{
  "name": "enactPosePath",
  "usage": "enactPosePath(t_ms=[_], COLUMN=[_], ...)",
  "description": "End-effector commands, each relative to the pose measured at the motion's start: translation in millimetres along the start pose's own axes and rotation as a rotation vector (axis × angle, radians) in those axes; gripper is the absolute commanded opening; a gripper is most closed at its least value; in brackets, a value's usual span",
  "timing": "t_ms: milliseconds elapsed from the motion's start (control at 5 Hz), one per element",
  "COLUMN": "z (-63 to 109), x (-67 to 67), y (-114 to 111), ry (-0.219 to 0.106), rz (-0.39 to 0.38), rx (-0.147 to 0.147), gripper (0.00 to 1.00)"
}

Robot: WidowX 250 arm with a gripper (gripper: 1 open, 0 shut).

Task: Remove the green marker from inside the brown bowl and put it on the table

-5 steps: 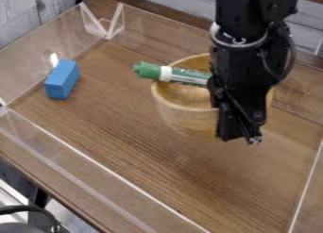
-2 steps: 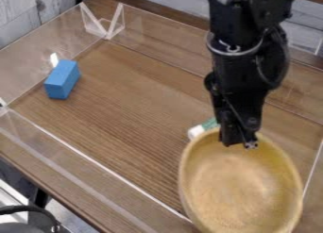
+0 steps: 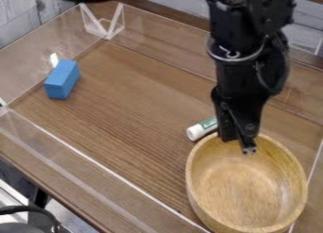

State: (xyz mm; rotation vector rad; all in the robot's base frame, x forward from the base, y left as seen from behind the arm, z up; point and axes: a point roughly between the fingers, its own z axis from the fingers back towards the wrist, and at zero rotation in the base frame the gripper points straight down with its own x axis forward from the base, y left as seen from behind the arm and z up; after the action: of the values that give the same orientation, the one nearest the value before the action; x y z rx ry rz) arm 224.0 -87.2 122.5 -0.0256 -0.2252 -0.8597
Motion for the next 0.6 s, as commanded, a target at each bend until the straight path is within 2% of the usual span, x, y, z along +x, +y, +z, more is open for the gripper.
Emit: enactPosePath(t_ms=[0, 200, 400], z=[11.2, 6.6, 8.7], x=[-1.7, -10.4, -19.5], y=[12.2, 25.4, 39.6], ry=[-0.044, -0.051, -0.054], rz=[-0.005, -0.059, -0.040], rx=[0.027, 0.016, 0.029], gripper=[0.00, 1.00, 0.00])
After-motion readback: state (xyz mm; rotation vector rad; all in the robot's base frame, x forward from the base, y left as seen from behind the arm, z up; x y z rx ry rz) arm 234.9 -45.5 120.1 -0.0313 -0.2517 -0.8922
